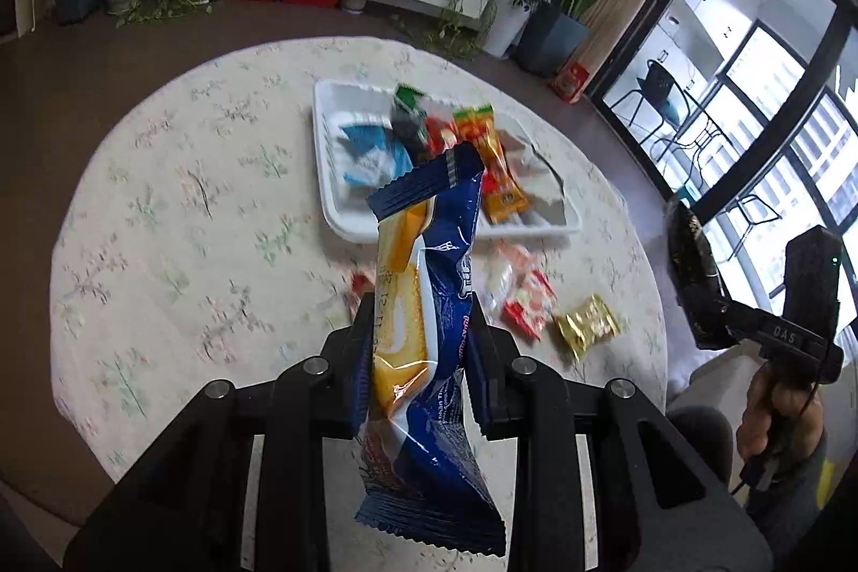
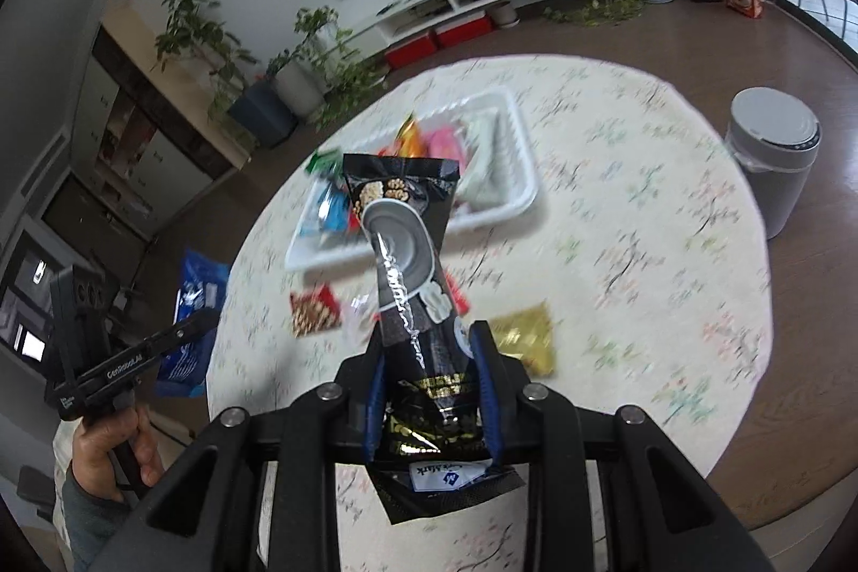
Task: Organize snacks
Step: 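Lower blue bag and black bag into the tray and open both tools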
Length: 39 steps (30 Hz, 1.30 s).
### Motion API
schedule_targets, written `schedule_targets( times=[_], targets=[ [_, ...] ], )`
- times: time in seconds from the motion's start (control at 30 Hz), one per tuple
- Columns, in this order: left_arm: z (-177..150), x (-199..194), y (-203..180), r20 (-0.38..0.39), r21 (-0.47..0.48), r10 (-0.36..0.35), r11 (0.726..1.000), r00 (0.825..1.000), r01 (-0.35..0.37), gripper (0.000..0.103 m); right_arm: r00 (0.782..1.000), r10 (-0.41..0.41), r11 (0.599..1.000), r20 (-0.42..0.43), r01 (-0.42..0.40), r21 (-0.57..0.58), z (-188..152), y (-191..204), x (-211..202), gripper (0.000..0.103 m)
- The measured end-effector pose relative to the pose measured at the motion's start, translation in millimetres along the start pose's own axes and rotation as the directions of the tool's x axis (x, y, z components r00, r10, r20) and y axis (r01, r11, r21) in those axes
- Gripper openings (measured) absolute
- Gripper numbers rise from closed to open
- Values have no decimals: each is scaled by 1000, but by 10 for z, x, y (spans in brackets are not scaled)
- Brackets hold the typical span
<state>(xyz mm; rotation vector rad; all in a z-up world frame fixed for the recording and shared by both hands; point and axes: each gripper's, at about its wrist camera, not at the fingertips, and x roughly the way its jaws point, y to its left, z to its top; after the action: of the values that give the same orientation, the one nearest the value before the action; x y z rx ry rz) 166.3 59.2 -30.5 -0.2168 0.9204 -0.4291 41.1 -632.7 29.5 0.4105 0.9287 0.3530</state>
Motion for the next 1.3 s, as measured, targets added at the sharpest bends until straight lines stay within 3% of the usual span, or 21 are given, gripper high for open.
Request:
schedule_targets(
  times=[0.27, 0.6, 0.97, 1.07, 1.3],
  targets=[
    [699, 121, 88, 25, 19, 31, 999, 999, -31, 27, 995, -35, 999, 93, 32, 34, 713, -114, -31, 31],
    [1375, 877, 152, -39, 58, 75, 996, 996, -72, 27, 995, -71, 996, 64, 74, -42, 1409, 188, 602, 31],
    [1329, 1693, 217, -123, 94, 122, 989, 985, -111, 27, 987, -144, 989, -78, 140, -53, 1401, 233, 1480, 31],
    [1274, 1774, 201, -122, 114, 155, 983, 980, -142, 27, 981, -166, 985, -101, 161, -63, 1349, 234, 1604, 31],
    [1230, 1810, 227, -128, 117, 156, 983, 979, -141, 28, 966, -215, 975, -141, 203, -92, 1285, 288, 1801, 32]
  ],
)
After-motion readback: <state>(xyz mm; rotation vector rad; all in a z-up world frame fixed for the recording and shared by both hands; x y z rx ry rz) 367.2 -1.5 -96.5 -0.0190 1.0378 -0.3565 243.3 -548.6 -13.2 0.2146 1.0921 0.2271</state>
